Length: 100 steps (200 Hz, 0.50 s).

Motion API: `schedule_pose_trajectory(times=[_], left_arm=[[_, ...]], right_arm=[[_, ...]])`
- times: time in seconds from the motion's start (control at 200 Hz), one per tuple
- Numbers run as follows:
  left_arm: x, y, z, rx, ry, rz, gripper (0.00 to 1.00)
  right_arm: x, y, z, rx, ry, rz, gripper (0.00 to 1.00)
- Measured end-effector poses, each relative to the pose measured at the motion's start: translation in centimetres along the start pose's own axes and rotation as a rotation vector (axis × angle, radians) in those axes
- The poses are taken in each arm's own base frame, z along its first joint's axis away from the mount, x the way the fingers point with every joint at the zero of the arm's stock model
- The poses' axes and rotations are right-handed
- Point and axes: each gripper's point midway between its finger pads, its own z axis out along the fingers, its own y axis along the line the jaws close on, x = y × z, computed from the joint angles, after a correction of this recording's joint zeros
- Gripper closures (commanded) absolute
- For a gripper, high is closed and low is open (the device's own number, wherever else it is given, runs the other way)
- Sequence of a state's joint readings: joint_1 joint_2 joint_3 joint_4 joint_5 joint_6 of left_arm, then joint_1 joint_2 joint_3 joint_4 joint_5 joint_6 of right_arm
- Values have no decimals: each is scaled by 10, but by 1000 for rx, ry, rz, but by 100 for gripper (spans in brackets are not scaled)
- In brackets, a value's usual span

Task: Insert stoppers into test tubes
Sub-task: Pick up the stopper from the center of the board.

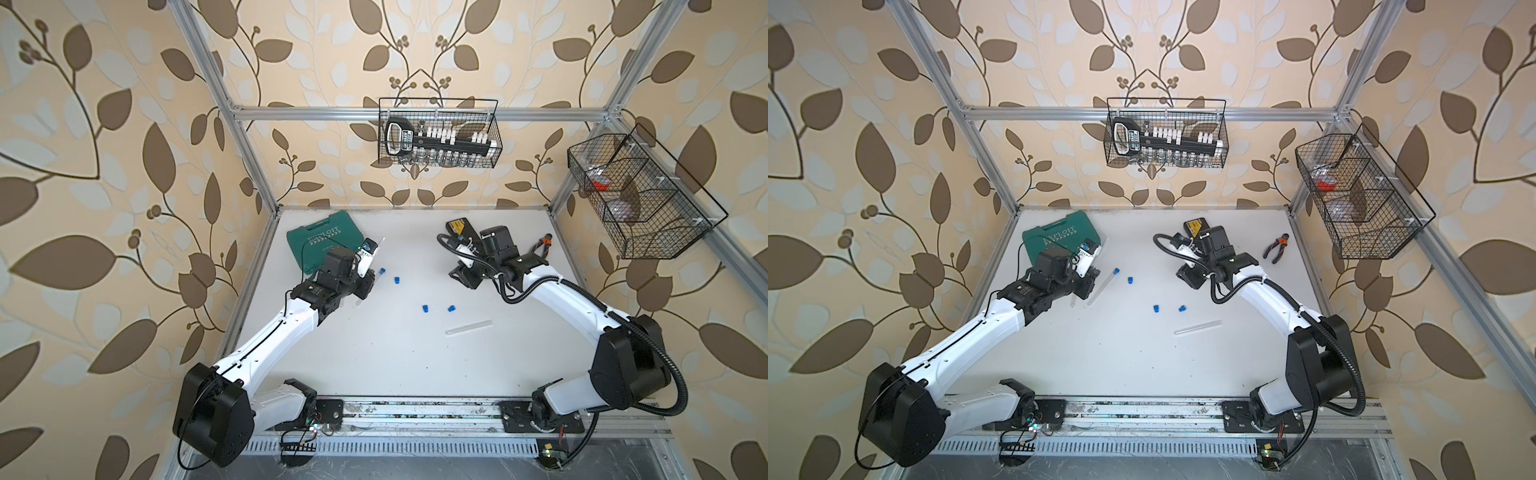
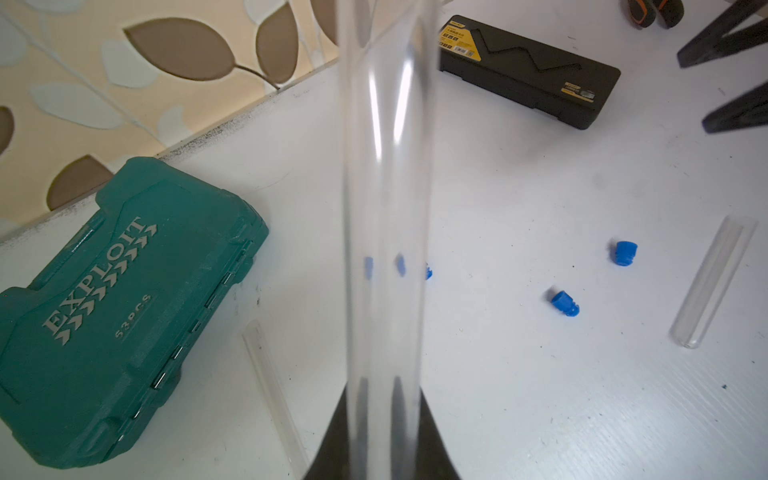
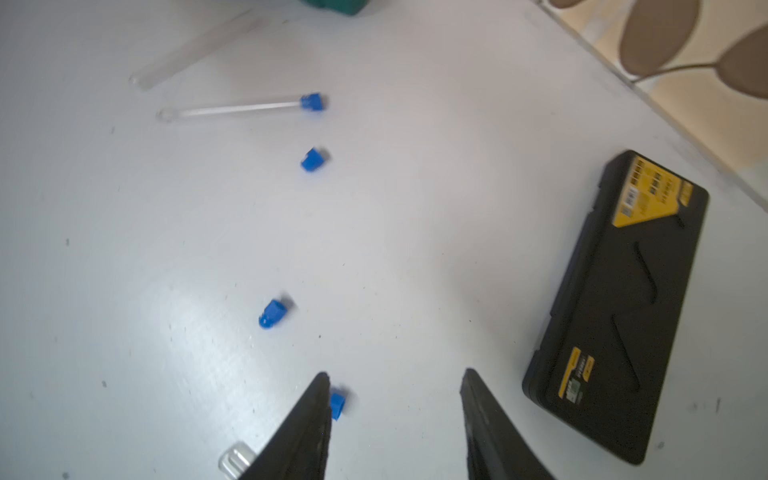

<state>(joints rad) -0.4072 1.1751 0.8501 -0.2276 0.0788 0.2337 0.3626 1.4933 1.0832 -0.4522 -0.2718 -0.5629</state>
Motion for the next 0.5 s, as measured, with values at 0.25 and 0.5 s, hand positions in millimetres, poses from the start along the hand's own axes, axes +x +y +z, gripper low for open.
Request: schedule_pose_trajectory(times=[0.25, 0.5], left_arm=[[-2, 0, 0, 0, -8, 4, 100], [0, 0, 4, 1, 1, 11, 100]], right_arm=[[51, 41, 35, -197, 194, -411, 55], [71, 42, 43, -236, 265, -553, 56]])
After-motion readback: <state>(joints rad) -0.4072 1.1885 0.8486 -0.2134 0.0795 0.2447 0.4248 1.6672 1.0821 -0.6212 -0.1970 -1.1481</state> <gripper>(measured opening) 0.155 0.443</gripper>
